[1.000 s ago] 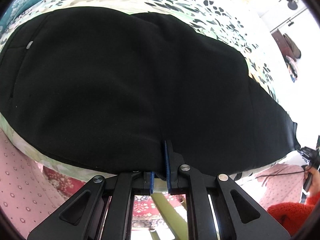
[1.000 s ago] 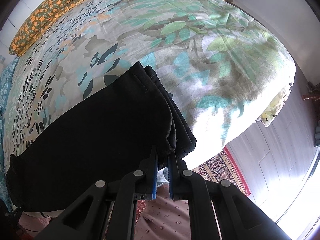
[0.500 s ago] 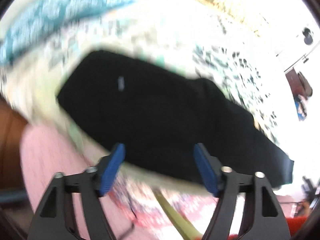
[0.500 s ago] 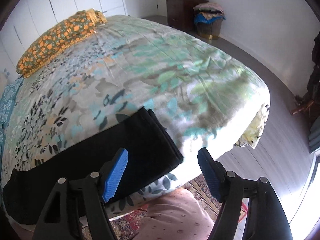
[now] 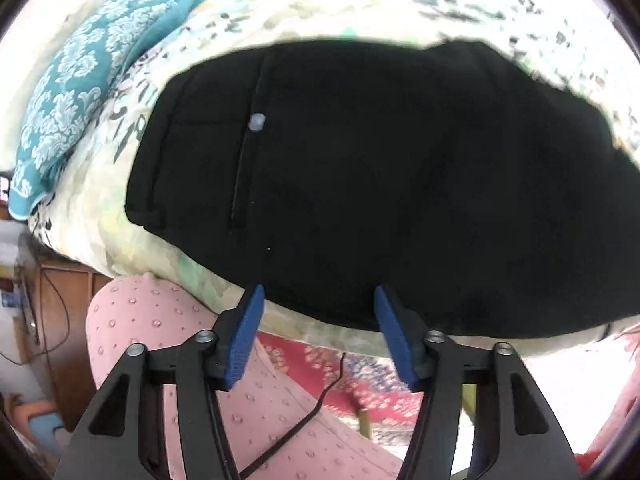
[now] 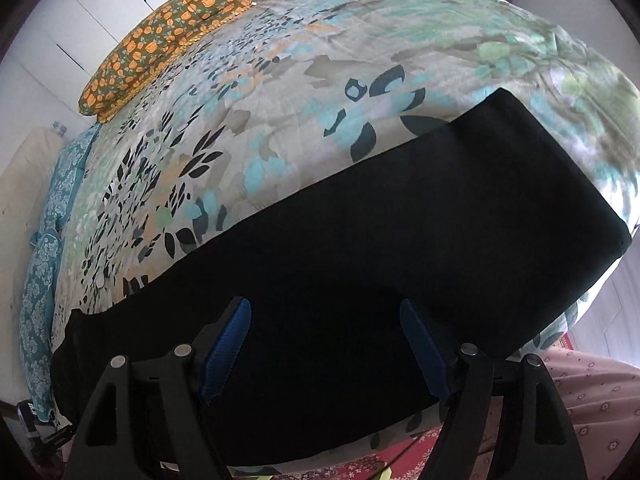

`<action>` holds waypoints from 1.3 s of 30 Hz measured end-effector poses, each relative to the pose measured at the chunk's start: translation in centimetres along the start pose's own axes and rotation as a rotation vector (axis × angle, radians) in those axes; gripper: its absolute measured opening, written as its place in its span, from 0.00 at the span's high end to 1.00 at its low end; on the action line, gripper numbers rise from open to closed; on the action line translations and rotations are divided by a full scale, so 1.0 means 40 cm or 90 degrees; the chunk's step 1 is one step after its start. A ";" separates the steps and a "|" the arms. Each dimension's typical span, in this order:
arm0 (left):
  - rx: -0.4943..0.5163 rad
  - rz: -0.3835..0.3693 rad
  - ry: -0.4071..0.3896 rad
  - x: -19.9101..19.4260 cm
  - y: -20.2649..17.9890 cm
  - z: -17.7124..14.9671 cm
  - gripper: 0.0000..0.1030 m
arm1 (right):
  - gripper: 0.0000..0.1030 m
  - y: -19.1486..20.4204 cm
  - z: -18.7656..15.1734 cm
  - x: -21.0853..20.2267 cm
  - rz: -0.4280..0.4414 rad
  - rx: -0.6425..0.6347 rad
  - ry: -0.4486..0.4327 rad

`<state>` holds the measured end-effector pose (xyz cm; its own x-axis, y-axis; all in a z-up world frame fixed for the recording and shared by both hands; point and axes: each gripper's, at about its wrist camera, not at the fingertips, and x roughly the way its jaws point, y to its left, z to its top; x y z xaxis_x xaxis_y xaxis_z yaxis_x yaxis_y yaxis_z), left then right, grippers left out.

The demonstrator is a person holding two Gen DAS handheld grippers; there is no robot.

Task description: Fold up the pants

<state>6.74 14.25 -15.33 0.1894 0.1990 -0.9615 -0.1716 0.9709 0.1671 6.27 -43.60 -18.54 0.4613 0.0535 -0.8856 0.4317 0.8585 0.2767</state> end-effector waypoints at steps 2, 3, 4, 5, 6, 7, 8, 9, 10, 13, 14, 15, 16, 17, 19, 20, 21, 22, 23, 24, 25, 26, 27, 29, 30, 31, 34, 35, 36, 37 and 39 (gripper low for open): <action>-0.002 -0.036 -0.057 -0.042 -0.014 0.024 0.38 | 0.23 0.004 -0.001 0.001 -0.007 -0.008 0.004; -0.002 -0.046 -0.082 -0.055 -0.031 0.047 0.27 | 0.22 0.006 -0.003 0.001 -0.010 -0.010 0.001; -0.001 -0.053 -0.103 -0.066 -0.044 0.065 0.16 | 0.22 0.009 -0.006 -0.002 -0.014 -0.015 -0.004; 0.002 -0.063 -0.135 -0.076 -0.066 0.093 0.13 | 0.22 0.012 -0.007 -0.005 -0.016 -0.019 -0.005; 0.008 -0.070 -0.160 -0.078 -0.085 0.113 0.11 | 0.22 0.016 -0.007 -0.008 -0.010 -0.021 -0.007; 0.016 -0.075 -0.183 -0.071 -0.107 0.137 0.11 | 0.22 0.016 -0.004 -0.015 0.004 -0.023 -0.010; 0.025 -0.075 -0.199 -0.054 -0.135 0.161 0.11 | 0.22 0.017 0.002 -0.022 0.021 -0.026 -0.017; 0.029 -0.073 -0.207 -0.034 -0.142 0.173 0.11 | 0.22 0.019 0.014 -0.030 0.041 -0.034 -0.023; 0.031 -0.072 -0.218 -0.020 -0.158 0.185 0.12 | 0.22 0.021 0.032 -0.037 0.060 -0.050 -0.029; 0.043 -0.084 -0.248 0.009 -0.204 0.202 0.11 | 0.22 0.022 0.109 -0.056 0.082 -0.115 -0.056; 0.055 -0.075 -0.245 0.025 -0.223 0.206 0.11 | 0.22 0.008 0.137 -0.050 0.084 -0.122 -0.056; 0.067 -0.051 -0.225 0.052 -0.236 0.211 0.11 | 0.22 -0.020 0.168 -0.032 0.079 -0.113 -0.038; 0.074 -0.021 -0.194 0.089 -0.238 0.218 0.11 | 0.22 -0.064 0.199 -0.004 0.058 -0.088 -0.004; 0.070 0.016 -0.153 0.130 -0.239 0.223 0.09 | 0.22 -0.118 0.224 0.024 0.022 -0.050 0.031; 0.024 -0.011 -0.170 0.145 -0.195 0.209 0.00 | 0.36 -0.237 0.257 0.030 -0.007 0.028 0.048; 0.006 -0.009 -0.166 0.148 -0.177 0.205 0.00 | 0.44 -0.276 0.267 0.010 0.025 0.054 0.036; 0.001 -0.013 -0.163 0.144 -0.167 0.202 0.00 | 0.47 -0.304 0.274 -0.017 0.040 0.070 0.024; -0.001 -0.013 -0.161 0.140 -0.157 0.198 0.00 | 0.42 -0.323 0.278 -0.052 0.022 0.066 0.004; 0.001 -0.015 -0.159 0.129 -0.152 0.192 0.01 | 0.39 -0.334 0.281 -0.081 0.015 0.049 -0.012; 0.003 -0.021 -0.160 0.122 -0.149 0.186 0.02 | 0.34 -0.344 0.284 -0.103 0.018 0.033 -0.020; 0.004 -0.028 -0.162 0.115 -0.152 0.186 0.02 | 0.32 -0.354 0.283 -0.119 0.026 0.021 -0.018; 0.002 -0.038 -0.164 0.108 -0.153 0.181 0.02 | 0.32 -0.358 0.282 -0.123 0.037 0.014 -0.005; -0.001 -0.046 -0.166 0.102 -0.167 0.182 0.02 | 0.32 -0.363 0.277 -0.121 0.049 0.006 0.012; -0.010 -0.070 -0.176 0.077 -0.180 0.176 0.02 | 0.32 -0.365 0.268 -0.115 0.058 -0.020 0.032; -0.010 -0.080 -0.181 0.065 -0.184 0.179 0.02 | 0.32 -0.363 0.260 -0.111 0.061 -0.034 0.039; -0.006 -0.089 -0.187 0.058 -0.191 0.185 0.02 | 0.32 -0.361 0.256 -0.096 0.062 -0.041 0.049; 0.022 -0.087 -0.194 0.042 -0.225 0.185 0.02 | 0.32 -0.354 0.248 -0.045 0.070 -0.047 0.074; 0.031 -0.081 -0.194 0.042 -0.233 0.181 0.02 | 0.32 -0.354 0.252 -0.030 0.071 -0.052 0.085; 0.037 -0.076 -0.193 0.043 -0.236 0.172 0.02 | 0.32 -0.354 0.256 -0.013 0.065 -0.058 0.098; 0.040 -0.071 -0.189 0.047 -0.237 0.168 0.02 | 0.32 -0.355 0.258 0.004 0.059 -0.060 0.111; 0.039 -0.066 -0.179 0.059 -0.231 0.159 0.02 | 0.32 -0.357 0.259 0.028 0.072 -0.062 0.135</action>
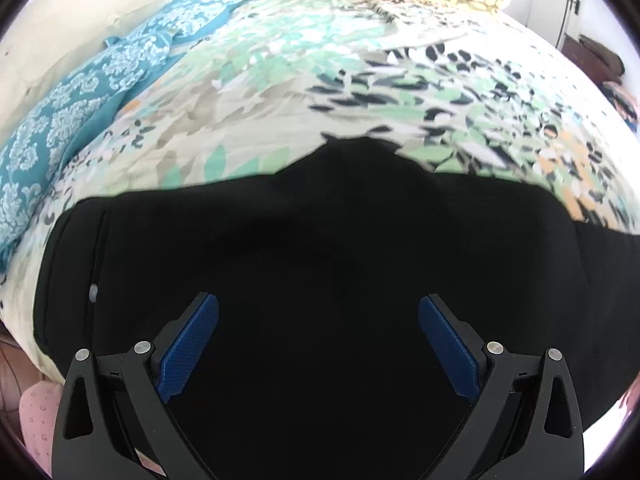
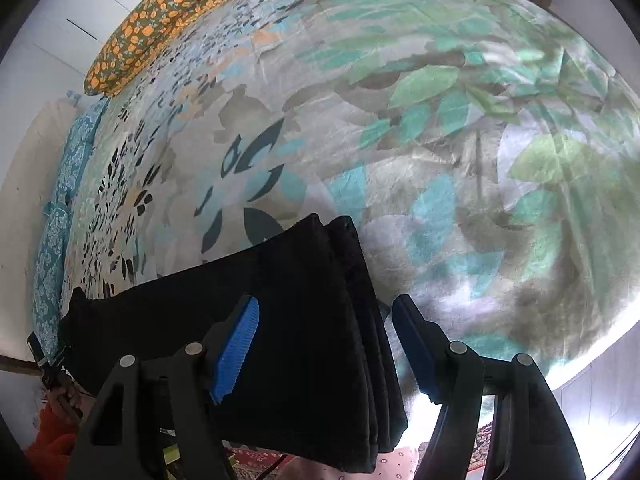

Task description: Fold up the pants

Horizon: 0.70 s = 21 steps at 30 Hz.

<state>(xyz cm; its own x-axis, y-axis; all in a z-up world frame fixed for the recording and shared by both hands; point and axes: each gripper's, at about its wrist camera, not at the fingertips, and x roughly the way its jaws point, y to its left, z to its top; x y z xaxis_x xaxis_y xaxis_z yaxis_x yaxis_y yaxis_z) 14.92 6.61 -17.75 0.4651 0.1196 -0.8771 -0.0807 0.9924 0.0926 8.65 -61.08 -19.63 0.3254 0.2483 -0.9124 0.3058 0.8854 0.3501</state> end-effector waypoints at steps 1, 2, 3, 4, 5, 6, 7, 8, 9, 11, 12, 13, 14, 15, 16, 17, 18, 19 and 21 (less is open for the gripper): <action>-0.005 0.001 0.004 0.003 0.008 -0.005 0.02 | 0.32 0.000 0.001 0.002 0.010 -0.004 0.004; -0.014 0.001 0.008 0.008 0.017 -0.008 0.02 | 0.32 0.001 0.001 0.005 0.025 -0.006 0.008; -0.021 0.002 0.010 0.010 0.024 -0.010 0.02 | 0.32 0.000 -0.002 0.004 0.036 -0.004 0.014; -0.031 0.003 0.012 0.013 0.033 -0.011 0.02 | 0.32 0.000 -0.004 0.007 0.046 -0.004 0.023; -0.040 0.004 0.014 0.015 0.039 -0.010 0.02 | 0.32 0.000 -0.008 0.012 0.048 -0.006 0.034; -0.047 0.005 0.014 0.017 0.044 -0.009 0.02 | 0.33 0.001 -0.010 0.015 0.044 -0.010 0.041; -0.051 0.006 0.014 0.019 0.046 -0.007 0.02 | 0.39 0.002 -0.010 0.017 0.032 -0.011 0.047; -0.052 0.007 0.013 0.021 0.045 -0.006 0.02 | 0.44 0.000 -0.008 0.017 0.015 -0.011 0.053; -0.049 0.010 0.013 0.022 0.042 -0.006 0.02 | 0.63 -0.005 -0.006 0.015 0.000 -0.008 0.055; -0.038 0.017 0.013 0.024 0.036 -0.009 0.02 | 0.82 -0.020 -0.008 0.002 0.044 0.016 0.057; -0.034 0.018 0.014 0.023 0.034 -0.010 0.02 | 0.86 -0.017 -0.012 -0.007 0.053 0.014 0.052; -0.030 0.018 0.013 0.023 0.031 -0.012 0.02 | 0.87 -0.010 -0.019 -0.018 0.059 0.014 0.044; -0.027 0.017 0.012 0.021 0.030 -0.013 0.02 | 0.87 -0.005 -0.025 -0.028 0.073 0.023 0.034; -0.026 0.014 0.011 0.020 0.030 -0.014 0.02 | 0.88 0.004 -0.034 -0.043 0.100 0.036 0.019; -0.027 0.013 0.011 0.020 0.031 -0.013 0.02 | 0.88 0.021 -0.044 -0.059 0.127 0.038 0.004; -0.030 0.010 0.011 0.019 0.032 -0.012 0.02 | 0.88 0.040 -0.053 -0.075 0.160 0.039 -0.007; -0.033 0.006 0.010 0.019 0.034 -0.011 0.02 | 0.88 0.066 -0.064 -0.092 0.195 0.040 -0.016; -0.036 0.003 0.009 0.018 0.036 -0.010 0.02 | 0.88 0.100 -0.077 -0.109 0.234 0.038 -0.026; -0.044 -0.005 0.007 0.018 0.040 -0.009 0.02 | 0.88 0.177 -0.099 -0.132 0.311 0.033 -0.039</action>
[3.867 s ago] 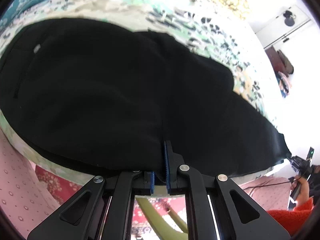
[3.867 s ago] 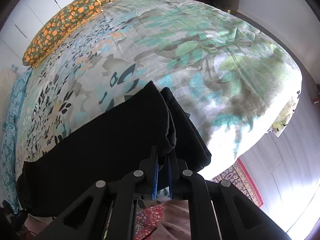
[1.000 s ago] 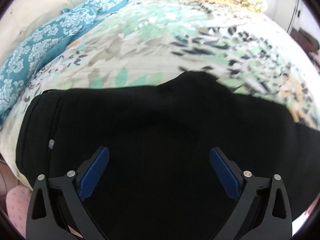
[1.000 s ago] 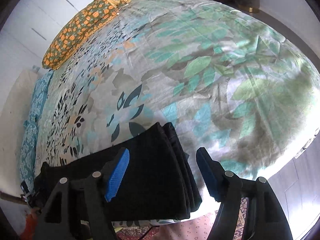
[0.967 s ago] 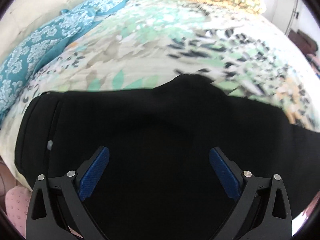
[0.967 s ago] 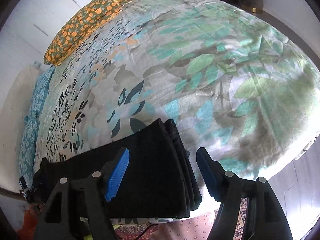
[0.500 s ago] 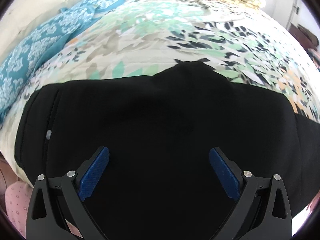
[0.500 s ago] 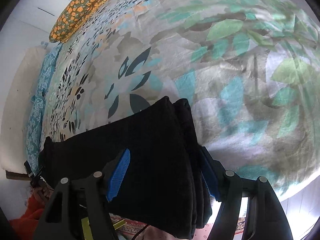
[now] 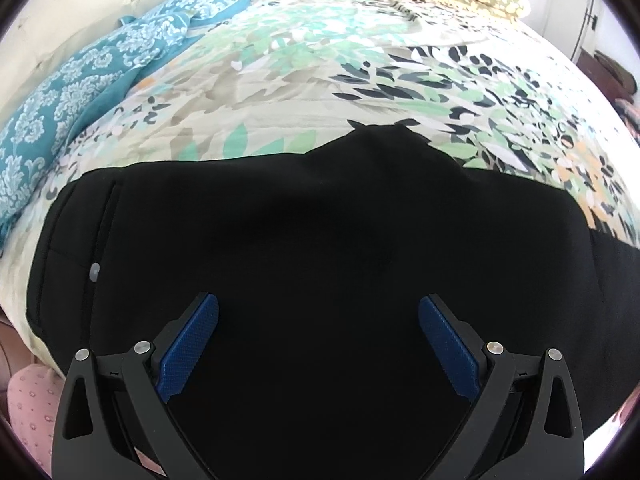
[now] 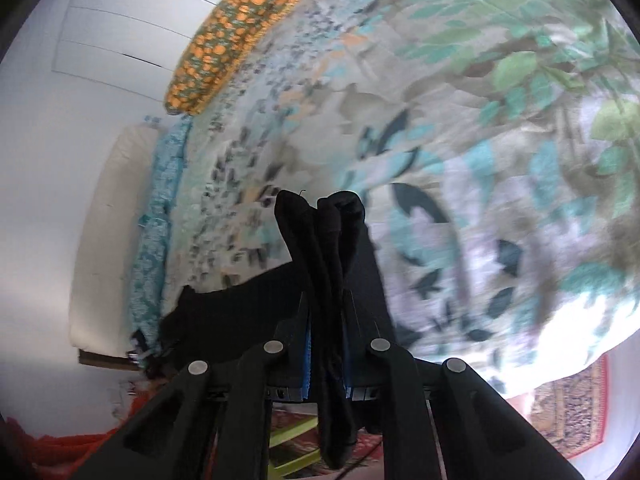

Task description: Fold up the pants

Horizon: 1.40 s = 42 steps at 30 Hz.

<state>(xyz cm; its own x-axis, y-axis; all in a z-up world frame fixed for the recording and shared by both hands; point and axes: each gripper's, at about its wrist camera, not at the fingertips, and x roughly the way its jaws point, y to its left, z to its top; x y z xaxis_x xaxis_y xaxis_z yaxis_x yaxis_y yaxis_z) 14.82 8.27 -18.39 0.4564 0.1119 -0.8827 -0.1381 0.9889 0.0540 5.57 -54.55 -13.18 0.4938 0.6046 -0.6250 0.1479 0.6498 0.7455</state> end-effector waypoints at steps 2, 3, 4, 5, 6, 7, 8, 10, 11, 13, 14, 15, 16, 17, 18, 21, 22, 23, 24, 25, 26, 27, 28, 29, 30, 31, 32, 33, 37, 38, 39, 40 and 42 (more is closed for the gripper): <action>-0.008 -0.008 -0.002 -0.001 0.005 0.001 0.02 | 0.88 0.084 -0.028 0.035 0.069 0.001 -0.004; -0.011 -0.012 -0.003 -0.001 0.007 0.002 0.02 | 0.88 0.128 -0.041 0.064 0.108 0.002 -0.003; -0.015 -0.016 -0.004 -0.003 0.010 0.002 0.02 | 0.89 0.177 -0.055 0.101 0.140 0.002 0.001; -0.018 -0.021 -0.006 -0.005 0.015 0.002 0.02 | 0.89 0.219 -0.068 0.143 0.168 0.002 0.008; -0.021 -0.024 -0.007 -0.008 0.019 0.002 0.02 | 0.89 0.261 -0.081 0.189 0.193 0.004 0.018; -0.023 -0.027 -0.009 -0.011 0.024 0.002 0.02 | 0.89 0.306 -0.100 0.243 0.215 0.005 0.032; -0.026 -0.030 -0.012 -0.015 0.031 0.000 0.02 | 0.89 0.347 -0.113 0.298 0.229 0.004 0.048; -0.031 -0.033 -0.015 -0.022 0.046 -0.002 0.02 | 0.89 0.426 -0.147 0.420 0.249 -0.007 0.087; -0.036 -0.034 -0.016 -0.025 0.056 -0.003 0.02 | 0.89 0.457 -0.166 0.477 0.254 -0.010 0.103; -0.053 -0.041 -0.017 -0.033 0.079 -0.004 0.02 | 0.89 0.518 -0.205 0.598 0.253 -0.015 0.134; -0.062 -0.045 -0.019 -0.038 0.090 -0.004 0.02 | 0.89 0.549 -0.227 0.655 0.248 -0.022 0.146; -0.071 -0.049 -0.021 -0.043 0.099 -0.003 0.02 | 0.89 0.576 -0.247 0.702 0.237 -0.034 0.154; -0.079 -0.054 -0.023 -0.047 0.108 -0.003 0.02 | 0.89 0.608 -0.271 0.753 0.218 -0.054 0.161; -0.088 -0.060 -0.025 -0.052 0.118 -0.004 0.02 | 0.88 0.640 -0.301 0.796 0.191 -0.084 0.164; -0.092 -0.065 -0.025 -0.055 0.123 -0.004 0.02 | 0.83 0.667 -0.325 0.834 0.160 -0.116 0.169; -0.107 -0.117 -0.028 -0.073 0.137 -0.007 0.02 | 0.55 0.722 -0.374 0.893 0.069 -0.188 0.179; -0.113 -0.148 -0.034 -0.083 0.139 -0.007 0.02 | 0.54 0.729 -0.383 0.877 0.072 -0.202 0.167; -0.120 -0.202 -0.041 -0.096 0.142 -0.007 0.02 | 0.52 0.731 -0.380 0.850 0.072 -0.216 0.148; -0.119 -0.261 -0.047 -0.110 0.138 -0.006 0.02 | 0.46 0.732 -0.374 0.818 0.064 -0.228 0.128; -0.110 -0.317 -0.052 -0.124 0.127 -0.005 0.02 | 0.38 0.722 -0.364 0.780 0.053 -0.240 0.105; -0.086 -0.364 -0.058 -0.142 0.103 -0.006 0.02 | 0.34 0.703 -0.347 0.733 0.042 -0.249 0.080; -0.059 -0.382 -0.064 -0.154 0.079 -0.007 0.02 | 0.30 0.683 -0.335 0.698 0.030 -0.255 0.058; -0.025 -0.390 -0.070 -0.166 0.047 -0.010 0.03 | 0.29 0.663 -0.331 0.655 0.016 -0.258 0.037; 0.017 -0.389 -0.073 -0.175 0.009 -0.014 0.04 | 0.29 0.644 -0.333 0.621 0.004 -0.257 0.022; 0.050 -0.381 -0.074 -0.178 -0.024 -0.019 0.09 | 0.29 0.620 -0.338 0.585 -0.007 -0.254 0.009; 0.090 -0.372 -0.069 -0.175 -0.064 -0.025 0.24 | 0.28 0.588 -0.345 0.545 -0.018 -0.248 -0.005; 0.113 -0.368 -0.057 -0.167 -0.089 -0.027 0.30 | 0.28 0.567 -0.358 0.519 -0.028 -0.243 -0.016; 0.128 -0.366 -0.044 -0.156 -0.108 -0.030 0.36 | 0.28 0.547 -0.374 0.495 -0.038 -0.235 -0.025; 0.146 -0.349 -0.015 -0.118 -0.147 -0.040 0.42 | 0.28 0.474 -0.410 0.429 -0.043 -0.193 -0.041; 0.147 -0.351 -0.011 -0.115 -0.149 -0.040 0.45 | 0.28 0.459 -0.403 0.419 -0.036 -0.180 -0.041; 0.147 -0.352 -0.007 -0.113 -0.151 -0.041 0.48 | 0.28 0.454 -0.399 0.419 -0.028 -0.171 -0.043; 0.148 -0.354 -0.002 -0.107 -0.154 -0.039 0.51 | 0.28 0.444 -0.391 0.410 -0.025 -0.171 -0.046; 0.156 -0.351 0.012 -0.100 -0.165 -0.047 0.57 | 0.28 0.446 -0.382 0.402 -0.023 -0.185 -0.056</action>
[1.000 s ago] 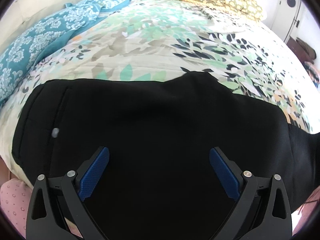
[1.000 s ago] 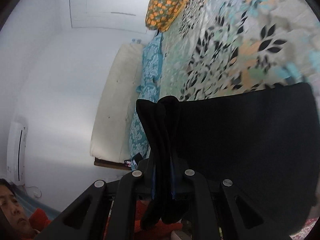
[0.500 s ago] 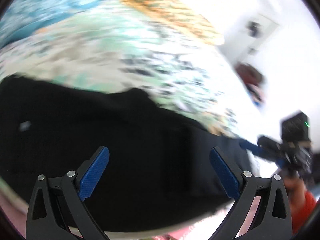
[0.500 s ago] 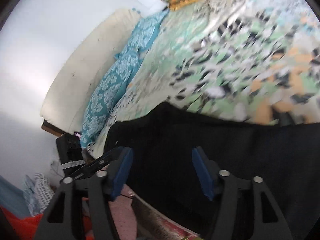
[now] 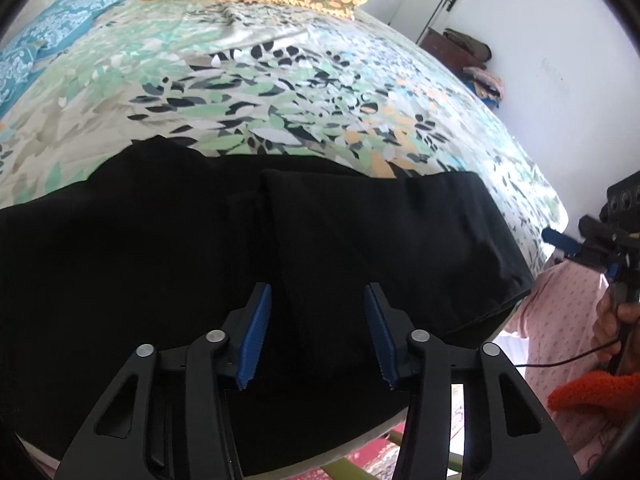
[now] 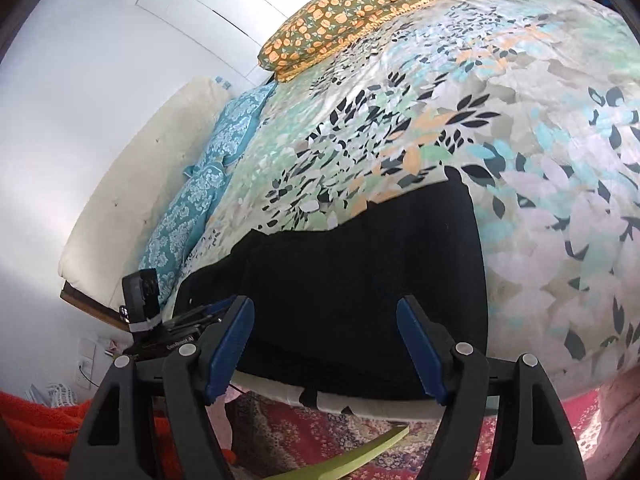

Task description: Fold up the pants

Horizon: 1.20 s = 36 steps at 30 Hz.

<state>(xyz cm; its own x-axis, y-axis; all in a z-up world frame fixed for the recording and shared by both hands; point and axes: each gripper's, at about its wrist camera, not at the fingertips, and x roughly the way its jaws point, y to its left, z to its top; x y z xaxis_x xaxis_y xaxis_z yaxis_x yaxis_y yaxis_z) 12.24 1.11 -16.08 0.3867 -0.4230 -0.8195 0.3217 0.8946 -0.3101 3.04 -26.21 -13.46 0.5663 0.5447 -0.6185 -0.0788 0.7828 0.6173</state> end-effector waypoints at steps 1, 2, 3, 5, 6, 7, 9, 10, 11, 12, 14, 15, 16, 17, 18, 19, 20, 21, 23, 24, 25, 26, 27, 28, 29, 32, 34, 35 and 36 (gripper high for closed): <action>0.004 0.004 0.012 0.014 -0.004 0.000 0.70 | 0.28 0.006 0.005 0.002 0.000 -0.012 -0.004; 0.008 0.016 0.028 0.032 -0.006 -0.003 0.79 | 0.28 0.012 0.011 0.008 0.001 -0.021 -0.005; 0.005 0.024 0.038 0.042 -0.007 -0.002 0.90 | 0.28 0.018 0.013 0.015 0.001 -0.028 -0.005; -0.002 0.035 0.034 0.034 -0.015 0.000 0.92 | 0.28 0.031 0.012 0.027 -0.001 -0.042 -0.005; 0.005 0.042 0.021 0.011 -0.024 0.003 0.93 | 0.28 0.037 0.009 0.026 -0.004 -0.051 -0.007; 0.011 0.050 0.006 -0.014 -0.030 0.005 0.93 | 0.28 0.044 0.005 0.023 -0.009 -0.064 -0.010; 0.005 0.058 -0.011 -0.056 -0.022 0.011 0.93 | 0.28 0.050 -0.002 0.024 -0.025 -0.084 -0.007; 0.000 0.063 -0.009 -0.061 -0.011 0.009 0.92 | 0.26 0.047 -0.006 0.031 -0.037 -0.084 0.002; 0.001 0.072 0.001 -0.050 -0.002 0.008 0.92 | 0.26 0.040 -0.008 0.042 -0.050 -0.078 0.013; 0.008 0.086 0.020 -0.028 0.002 0.002 0.91 | 0.26 0.028 -0.010 0.056 -0.057 -0.068 0.026; 0.017 0.108 0.056 0.020 0.004 -0.016 0.87 | 0.26 0.013 -0.009 0.079 -0.061 -0.053 0.051; 0.020 0.115 0.055 0.026 0.001 -0.021 0.84 | 0.26 0.008 -0.009 0.087 -0.067 -0.048 0.059; 0.022 0.120 0.047 0.020 -0.005 -0.022 0.79 | 0.26 0.005 -0.010 0.090 -0.069 -0.045 0.061; 0.020 0.128 0.035 0.003 -0.010 -0.018 0.56 | 0.26 0.004 -0.011 0.088 -0.064 -0.044 0.058; 0.019 0.138 0.021 -0.012 -0.011 -0.014 0.42 | 0.26 0.004 -0.014 0.083 -0.059 -0.046 0.053; 0.020 0.153 -0.002 -0.032 -0.011 -0.012 0.20 | 0.26 0.003 -0.016 0.079 -0.057 -0.048 0.048; 0.021 0.173 -0.031 -0.053 -0.007 -0.013 0.15 | 0.26 0.001 -0.018 0.077 -0.057 -0.049 0.046; 0.017 0.178 -0.038 -0.058 -0.002 -0.014 0.13 | 0.26 -0.002 -0.019 0.076 -0.060 -0.046 0.044; 0.000 0.164 -0.003 -0.036 0.014 -0.014 0.13 | 0.26 -0.012 -0.018 0.074 -0.062 -0.033 0.037; -0.009 0.156 0.018 -0.018 0.018 -0.017 0.13 | 0.26 -0.015 -0.016 0.070 -0.062 -0.026 0.032; -0.013 0.150 0.034 0.001 0.022 -0.016 0.14 | 0.26 -0.017 -0.013 0.065 -0.063 -0.021 0.024; -0.011 0.140 0.052 0.024 0.021 -0.015 0.15 | 0.26 -0.019 -0.011 0.060 -0.066 -0.019 0.017; -0.007 0.132 0.061 0.035 0.014 -0.016 0.23 | 0.26 -0.019 -0.008 0.054 -0.069 -0.018 0.010; -0.005 0.118 0.066 0.042 0.006 -0.018 0.53 | 0.26 -0.022 -0.007 0.047 -0.074 -0.016 0.001; -0.007 0.098 0.068 0.042 -0.001 -0.017 0.84 | 0.26 -0.024 -0.005 0.040 -0.079 -0.014 -0.006; -0.015 0.058 0.039 -0.008 -0.020 -0.003 0.93 | 0.26 -0.033 0.003 0.010 -0.103 -0.009 -0.035; -0.021 0.028 0.025 -0.050 -0.027 -0.005 0.93 | 0.26 -0.031 0.009 -0.014 -0.125 -0.015 -0.055; -0.022 0.026 0.025 -0.069 -0.023 -0.011 0.93 | 0.26 -0.029 0.010 -0.020 -0.137 -0.022 -0.060; -0.027 0.029 0.026 -0.076 -0.012 -0.017 0.93 | 0.26 -0.024 0.009 -0.020 -0.149 -0.033 -0.059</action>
<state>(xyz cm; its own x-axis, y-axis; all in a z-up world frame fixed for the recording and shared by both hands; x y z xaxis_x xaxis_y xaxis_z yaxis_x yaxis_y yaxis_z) 10.33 2.04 -13.75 0.3636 -0.3765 -0.8521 0.2679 0.9183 -0.2915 2.96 -27.51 -13.37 0.6465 0.3187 -0.6932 0.0224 0.9003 0.4347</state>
